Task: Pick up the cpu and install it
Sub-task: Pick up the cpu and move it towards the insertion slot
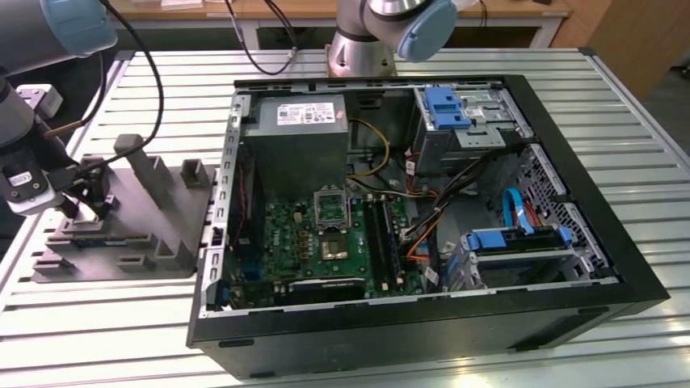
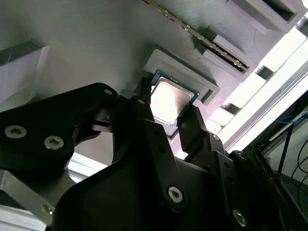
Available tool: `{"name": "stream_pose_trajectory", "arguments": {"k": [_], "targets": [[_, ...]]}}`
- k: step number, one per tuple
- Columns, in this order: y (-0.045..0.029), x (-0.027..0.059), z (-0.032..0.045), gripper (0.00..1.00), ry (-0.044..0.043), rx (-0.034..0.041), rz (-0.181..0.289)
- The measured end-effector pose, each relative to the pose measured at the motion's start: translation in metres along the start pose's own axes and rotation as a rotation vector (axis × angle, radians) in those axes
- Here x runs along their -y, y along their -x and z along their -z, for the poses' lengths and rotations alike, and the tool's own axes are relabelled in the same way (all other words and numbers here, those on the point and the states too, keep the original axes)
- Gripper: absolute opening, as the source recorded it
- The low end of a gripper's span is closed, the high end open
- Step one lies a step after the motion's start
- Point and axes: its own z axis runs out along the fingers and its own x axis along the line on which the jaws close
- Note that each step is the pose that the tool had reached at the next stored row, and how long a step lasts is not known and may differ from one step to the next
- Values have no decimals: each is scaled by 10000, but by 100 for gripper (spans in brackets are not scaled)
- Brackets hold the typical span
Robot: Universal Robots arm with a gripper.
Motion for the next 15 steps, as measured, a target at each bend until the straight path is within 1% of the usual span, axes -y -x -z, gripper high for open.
{"name": "stream_pose_trajectory", "arguments": {"k": [10, 15], "targets": [[0, -2, 63, 47, -1, -10, -7], [3, -2, 67, 47, -1, -12, -101]]}}
